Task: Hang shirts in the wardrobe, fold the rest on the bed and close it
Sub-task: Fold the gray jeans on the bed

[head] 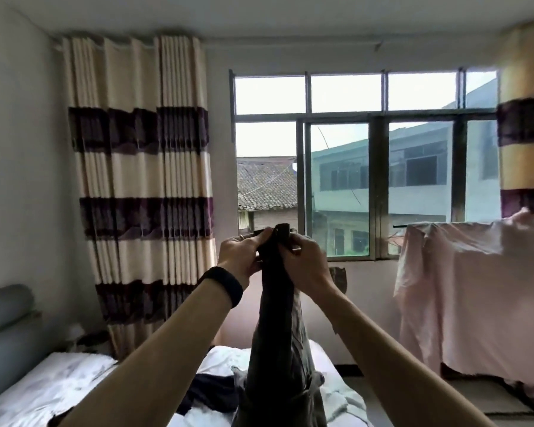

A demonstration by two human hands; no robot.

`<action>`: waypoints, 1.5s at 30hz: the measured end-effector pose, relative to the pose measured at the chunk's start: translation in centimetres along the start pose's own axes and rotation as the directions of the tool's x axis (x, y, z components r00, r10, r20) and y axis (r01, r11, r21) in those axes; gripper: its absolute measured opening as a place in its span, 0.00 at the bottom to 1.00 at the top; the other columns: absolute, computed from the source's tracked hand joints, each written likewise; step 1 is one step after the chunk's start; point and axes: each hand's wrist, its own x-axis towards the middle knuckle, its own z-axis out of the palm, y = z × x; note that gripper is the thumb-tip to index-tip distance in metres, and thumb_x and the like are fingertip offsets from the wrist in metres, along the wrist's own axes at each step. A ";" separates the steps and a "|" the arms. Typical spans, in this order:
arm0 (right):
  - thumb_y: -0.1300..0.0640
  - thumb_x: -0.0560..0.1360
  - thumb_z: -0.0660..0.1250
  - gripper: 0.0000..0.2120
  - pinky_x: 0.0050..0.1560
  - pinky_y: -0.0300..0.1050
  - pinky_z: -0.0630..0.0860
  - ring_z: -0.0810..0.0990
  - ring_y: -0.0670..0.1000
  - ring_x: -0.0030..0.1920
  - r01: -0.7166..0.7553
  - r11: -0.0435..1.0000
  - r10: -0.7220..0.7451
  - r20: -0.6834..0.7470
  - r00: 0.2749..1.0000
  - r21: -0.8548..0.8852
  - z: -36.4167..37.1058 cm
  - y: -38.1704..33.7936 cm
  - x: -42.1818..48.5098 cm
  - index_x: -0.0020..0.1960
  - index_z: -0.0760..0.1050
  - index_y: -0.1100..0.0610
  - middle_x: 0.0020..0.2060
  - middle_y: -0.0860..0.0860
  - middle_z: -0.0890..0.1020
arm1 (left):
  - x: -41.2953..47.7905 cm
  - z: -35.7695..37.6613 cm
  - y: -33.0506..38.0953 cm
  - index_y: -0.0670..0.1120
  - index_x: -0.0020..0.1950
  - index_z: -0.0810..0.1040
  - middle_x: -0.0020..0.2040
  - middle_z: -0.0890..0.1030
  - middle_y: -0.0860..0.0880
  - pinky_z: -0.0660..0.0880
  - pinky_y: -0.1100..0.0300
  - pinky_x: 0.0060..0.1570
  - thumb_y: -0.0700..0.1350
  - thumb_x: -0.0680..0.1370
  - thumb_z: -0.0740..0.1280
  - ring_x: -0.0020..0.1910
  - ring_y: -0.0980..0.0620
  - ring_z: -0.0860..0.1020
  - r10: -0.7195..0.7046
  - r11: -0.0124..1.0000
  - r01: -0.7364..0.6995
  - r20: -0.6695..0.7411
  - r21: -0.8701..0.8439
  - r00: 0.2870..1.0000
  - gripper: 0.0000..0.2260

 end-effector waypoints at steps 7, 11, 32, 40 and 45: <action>0.47 0.74 0.73 0.09 0.37 0.27 0.70 0.80 0.34 0.37 0.066 0.997 -0.072 -0.137 0.988 -0.046 0.5 1.1 -3.0 0.53 0.86 0.47 0.41 0.45 0.87 | -0.3 -0.9 -1.3 0.36 0.51 0.82 0.48 0.85 0.42 0.83 0.52 0.44 0.40 0.78 0.71 0.44 0.45 0.85 -0.026 0.995 0.026 0.004 0.097 1.000 0.06; 0.48 0.75 0.73 0.10 0.46 0.40 0.77 0.83 0.49 0.42 0.121 0.987 -0.128 -0.060 0.990 -0.103 0.9 1.1 -3.8 0.55 0.85 0.47 0.42 0.47 0.84 | -0.8 -1.5 -2.2 0.37 0.51 0.83 0.49 0.85 0.40 0.83 0.53 0.47 0.38 0.77 0.72 0.45 0.44 0.85 -0.002 0.990 0.001 0.007 0.142 1.000 0.06; 0.51 0.71 0.76 0.32 0.61 0.52 0.71 0.77 0.49 0.61 -0.483 0.777 0.330 0.392 0.859 0.404 -1.4 7.6 -5.0 0.72 0.69 0.44 0.59 0.43 0.81 | -2.4 -5.8 -2.3 0.41 0.46 0.82 0.42 0.84 0.44 0.83 0.49 0.49 0.35 0.78 0.65 0.44 0.45 0.83 0.062 0.916 -0.125 0.173 0.382 0.983 0.07; 0.54 0.65 0.78 0.21 0.51 0.46 0.78 0.83 0.52 0.53 -0.476 0.747 0.302 0.400 0.865 0.465 -2.7 4.8 -3.5 0.57 0.82 0.58 0.49 0.52 0.87 | -2.5 -8.1 2.4 0.46 0.47 0.82 0.40 0.85 0.50 0.81 0.59 0.43 0.35 0.80 0.62 0.41 0.52 0.82 0.254 0.878 -0.272 0.099 0.394 0.962 0.10; 0.54 0.71 0.79 0.07 0.41 0.35 0.81 0.85 0.41 0.40 -0.178 0.890 0.172 0.051 0.984 0.419 -1.7 0.7 -2.4 0.47 0.82 0.49 0.38 0.42 0.87 | -2.4 -9.0 4.6 0.55 0.55 0.79 0.52 0.84 0.51 0.80 0.58 0.51 0.41 0.82 0.62 0.51 0.53 0.82 0.483 0.718 -0.459 0.101 0.522 0.870 0.10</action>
